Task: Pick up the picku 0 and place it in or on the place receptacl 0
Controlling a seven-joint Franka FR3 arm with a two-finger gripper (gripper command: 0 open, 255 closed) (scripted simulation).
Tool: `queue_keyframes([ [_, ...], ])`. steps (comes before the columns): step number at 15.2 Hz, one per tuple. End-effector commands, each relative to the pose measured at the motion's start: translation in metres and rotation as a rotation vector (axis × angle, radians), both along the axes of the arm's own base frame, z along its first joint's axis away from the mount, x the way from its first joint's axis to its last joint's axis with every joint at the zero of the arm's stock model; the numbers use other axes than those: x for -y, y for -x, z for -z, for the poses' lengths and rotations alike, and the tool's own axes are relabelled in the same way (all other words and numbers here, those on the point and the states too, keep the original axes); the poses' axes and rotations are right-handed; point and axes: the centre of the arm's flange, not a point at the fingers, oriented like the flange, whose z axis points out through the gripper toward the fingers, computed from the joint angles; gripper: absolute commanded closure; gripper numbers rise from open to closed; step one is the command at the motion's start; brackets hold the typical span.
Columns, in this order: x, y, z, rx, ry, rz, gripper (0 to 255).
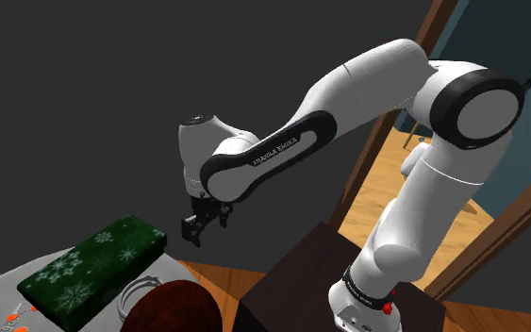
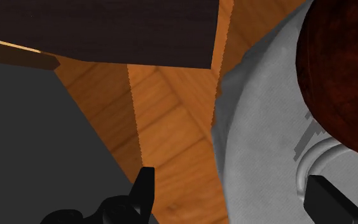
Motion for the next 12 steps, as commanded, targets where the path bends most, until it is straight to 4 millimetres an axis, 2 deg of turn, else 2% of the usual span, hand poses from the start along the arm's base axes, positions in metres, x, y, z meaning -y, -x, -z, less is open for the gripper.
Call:
queue_keyframes([
  [1, -0.018, -0.007, 0.019, 0.002, 0.001, 0.001, 0],
  [12, -0.121, -0.050, 0.113, 0.008, 0.014, 0.004, 0],
])
